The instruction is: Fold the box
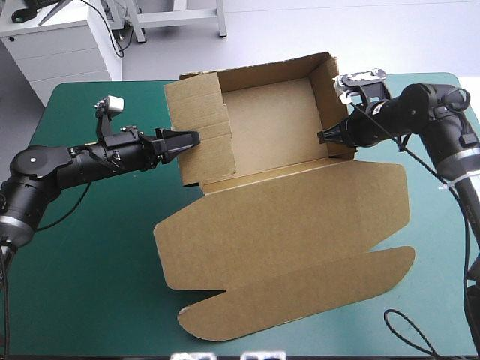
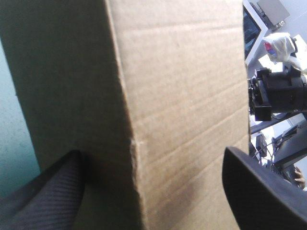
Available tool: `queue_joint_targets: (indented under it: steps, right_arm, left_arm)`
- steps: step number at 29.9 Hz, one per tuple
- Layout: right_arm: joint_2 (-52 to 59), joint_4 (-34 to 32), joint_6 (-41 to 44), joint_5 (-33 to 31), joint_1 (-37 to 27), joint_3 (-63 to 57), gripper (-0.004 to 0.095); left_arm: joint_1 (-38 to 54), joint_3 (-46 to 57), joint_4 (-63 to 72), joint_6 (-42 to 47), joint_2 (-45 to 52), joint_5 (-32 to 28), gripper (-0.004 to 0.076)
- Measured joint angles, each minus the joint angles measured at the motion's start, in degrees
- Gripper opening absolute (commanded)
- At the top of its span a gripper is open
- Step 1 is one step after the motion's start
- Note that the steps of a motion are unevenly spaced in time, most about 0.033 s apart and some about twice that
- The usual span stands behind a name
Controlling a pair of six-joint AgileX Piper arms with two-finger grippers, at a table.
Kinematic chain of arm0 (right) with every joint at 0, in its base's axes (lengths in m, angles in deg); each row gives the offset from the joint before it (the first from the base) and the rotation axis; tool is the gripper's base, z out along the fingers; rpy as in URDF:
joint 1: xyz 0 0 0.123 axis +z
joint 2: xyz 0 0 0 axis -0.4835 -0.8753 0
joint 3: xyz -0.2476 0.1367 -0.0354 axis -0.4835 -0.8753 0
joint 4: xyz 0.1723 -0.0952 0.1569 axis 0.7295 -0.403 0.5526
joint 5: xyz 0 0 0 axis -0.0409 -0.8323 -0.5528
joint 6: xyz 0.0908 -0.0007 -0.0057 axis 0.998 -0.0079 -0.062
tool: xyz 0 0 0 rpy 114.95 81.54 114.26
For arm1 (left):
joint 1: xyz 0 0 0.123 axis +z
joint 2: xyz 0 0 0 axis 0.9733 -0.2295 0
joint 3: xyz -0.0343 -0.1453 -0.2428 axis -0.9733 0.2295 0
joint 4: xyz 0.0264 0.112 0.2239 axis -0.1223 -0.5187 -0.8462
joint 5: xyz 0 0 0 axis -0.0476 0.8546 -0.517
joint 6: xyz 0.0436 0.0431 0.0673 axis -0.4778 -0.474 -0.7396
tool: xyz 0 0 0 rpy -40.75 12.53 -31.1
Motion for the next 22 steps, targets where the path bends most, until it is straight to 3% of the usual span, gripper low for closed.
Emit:
queue_joint_targets:
  steps: [11, 18, 22]
  right_arm:
    - [0.0, -3.69, 3.37, 1.81, 3.01, 0.0, -0.0004]
    - [0.0, -3.95, 3.43, 3.01, 3.02, -0.05, -0.0004]
    - [0.0, -4.01, 3.43, 3.09, 3.02, -0.05, -0.0004]
  left_arm:
    - [0.0, -0.11, 0.19, 1.51, 0.0, 0.06, 0.0564]
    - [-0.83, -1.41, -12.43, 12.4, 0.04, -0.13, 0.0564]
    - [-5.73, -3.99, -21.05, 19.49, 0.04, -2.73, 0.0564]
